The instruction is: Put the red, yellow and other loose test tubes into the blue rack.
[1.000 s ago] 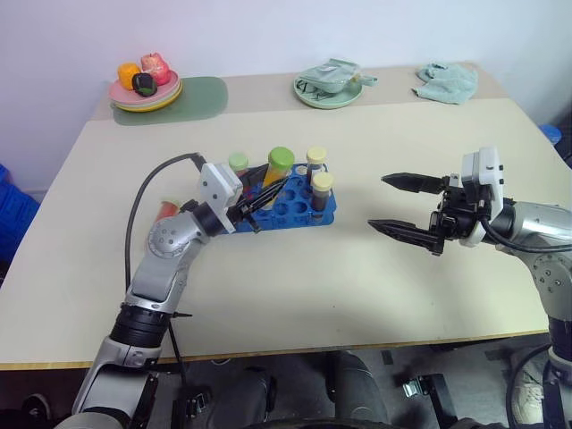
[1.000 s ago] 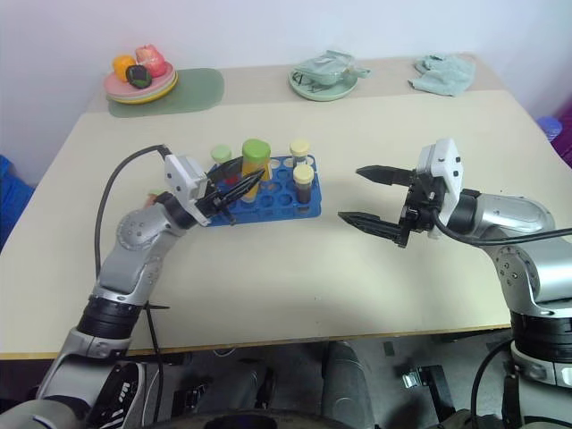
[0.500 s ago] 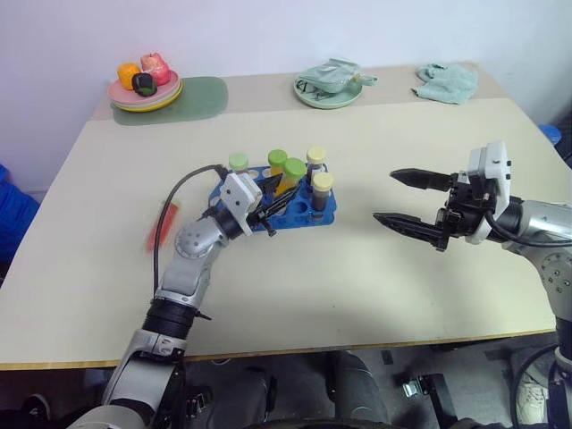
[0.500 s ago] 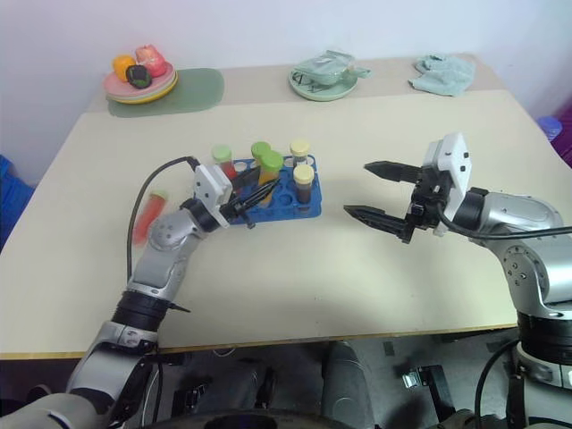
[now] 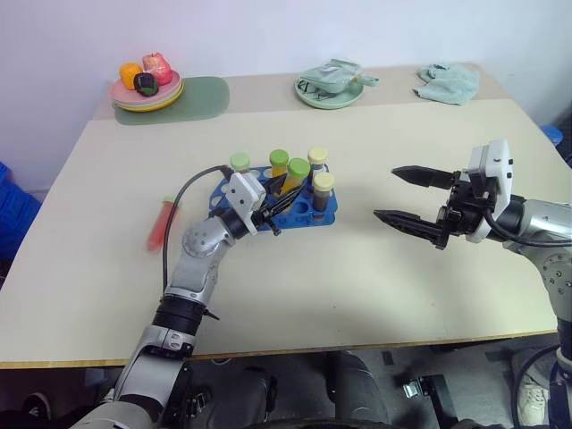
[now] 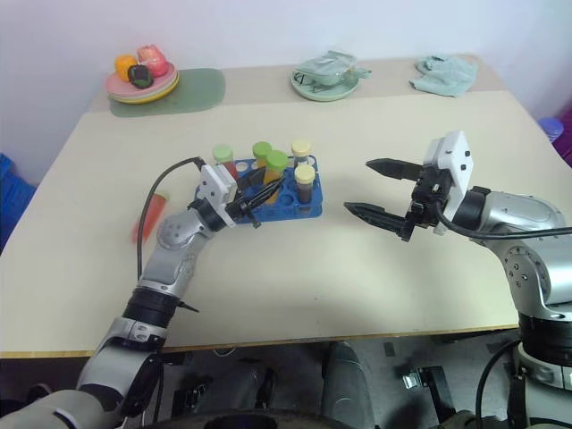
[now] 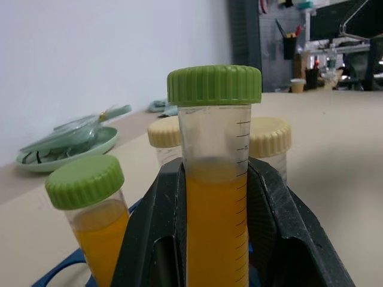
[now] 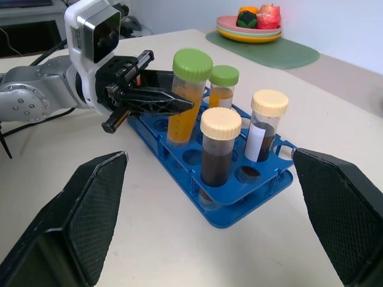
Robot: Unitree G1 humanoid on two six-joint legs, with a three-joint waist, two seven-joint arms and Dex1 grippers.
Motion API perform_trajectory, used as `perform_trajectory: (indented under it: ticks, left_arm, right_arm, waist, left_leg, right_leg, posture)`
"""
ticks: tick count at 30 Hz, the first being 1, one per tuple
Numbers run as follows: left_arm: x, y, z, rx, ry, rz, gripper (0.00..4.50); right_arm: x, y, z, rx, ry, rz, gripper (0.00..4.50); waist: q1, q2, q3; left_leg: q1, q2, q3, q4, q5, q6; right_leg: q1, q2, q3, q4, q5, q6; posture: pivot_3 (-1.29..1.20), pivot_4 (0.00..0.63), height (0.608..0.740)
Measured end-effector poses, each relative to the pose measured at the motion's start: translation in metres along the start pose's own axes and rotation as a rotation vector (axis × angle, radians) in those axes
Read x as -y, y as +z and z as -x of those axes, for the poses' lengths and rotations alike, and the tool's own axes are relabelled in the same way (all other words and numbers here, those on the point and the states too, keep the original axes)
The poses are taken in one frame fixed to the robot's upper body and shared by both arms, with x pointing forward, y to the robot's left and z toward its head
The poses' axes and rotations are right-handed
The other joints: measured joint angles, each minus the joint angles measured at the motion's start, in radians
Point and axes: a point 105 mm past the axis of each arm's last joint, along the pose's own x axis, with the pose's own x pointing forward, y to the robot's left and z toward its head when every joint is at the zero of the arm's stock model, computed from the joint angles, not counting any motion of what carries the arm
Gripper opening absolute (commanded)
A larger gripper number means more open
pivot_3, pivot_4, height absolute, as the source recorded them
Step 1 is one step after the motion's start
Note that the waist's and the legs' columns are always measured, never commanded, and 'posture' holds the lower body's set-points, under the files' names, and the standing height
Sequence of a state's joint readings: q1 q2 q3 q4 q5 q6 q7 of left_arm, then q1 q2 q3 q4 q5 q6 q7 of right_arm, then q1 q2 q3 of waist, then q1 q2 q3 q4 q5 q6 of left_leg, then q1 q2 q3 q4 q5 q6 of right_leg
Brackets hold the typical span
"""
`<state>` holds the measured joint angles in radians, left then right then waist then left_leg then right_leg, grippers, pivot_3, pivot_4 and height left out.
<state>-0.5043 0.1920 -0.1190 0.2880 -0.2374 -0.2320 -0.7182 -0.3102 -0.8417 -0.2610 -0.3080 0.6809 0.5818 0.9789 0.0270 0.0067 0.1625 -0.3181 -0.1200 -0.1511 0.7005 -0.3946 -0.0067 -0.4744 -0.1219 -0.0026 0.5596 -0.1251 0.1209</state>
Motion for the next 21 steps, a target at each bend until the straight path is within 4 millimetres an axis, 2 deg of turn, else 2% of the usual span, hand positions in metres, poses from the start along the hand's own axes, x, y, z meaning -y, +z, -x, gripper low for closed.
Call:
perform_trajectory:
  ticks: [2,9,10,17,21]
  left_arm:
    - [-0.001,-0.001,0.001,0.002,0.008,0.021,0.76]
    - [-0.005,-0.005,0.008,-0.002,0.036,0.061,4.3]
    - [-0.006,-0.004,0.009,0.001,0.04,0.061,4.45]
    - [-0.014,0.014,0.015,0.025,0.063,0.041,4.45]
    - [-0.018,0.027,0.033,-0.049,0.056,0.088,4.45]
  right_arm:
    - [0.0,0.001,0.001,0.001,-0.003,0.003,4.5]
    - [0.002,0.003,0.001,0.008,-0.01,0.02,4.5]
    - [0.003,0.004,0.001,0.009,-0.012,0.025,4.5]
    - [0.006,0.003,-0.001,0.011,-0.01,0.021,4.5]
    - [0.011,0.002,-0.003,0.013,-0.016,0.032,4.5]
  waist:
    - [0.007,0.0,0.0]
    - [0.012,0.0,0.0]
    - [0.012,0.0,0.0]
    - [0.012,0.0,0.0]
    - [0.009,0.0,0.0]
  left_leg:
    - [0.0,0.0,0.0,0.0,0.0,0.0]
    - [0.0,0.0,0.001,0.0,0.0,0.0]
    - [0.0,0.0,0.001,0.0,0.0,0.0]
    - [0.0,0.001,0.001,0.0,0.0,0.0]
    - [0.0,0.002,0.001,0.0,0.0,0.0]
  right_leg:
    - [0.0,0.0,0.0,0.0,0.0,0.0]
    - [0.0,0.0,0.0,0.0,0.001,-0.001]
    - [0.0,0.0,0.0,0.0,0.001,-0.001]
    - [0.0,0.001,0.0,0.0,0.001,-0.001]
    - [-0.001,0.002,0.0,0.001,0.001,-0.001]
  posture:
    - [0.0,0.15,0.74]
    - [0.0,0.15,0.74]
    - [0.0,0.15,0.74]
    - [0.0,0.15,0.74]
    - [0.0,0.15,0.74]
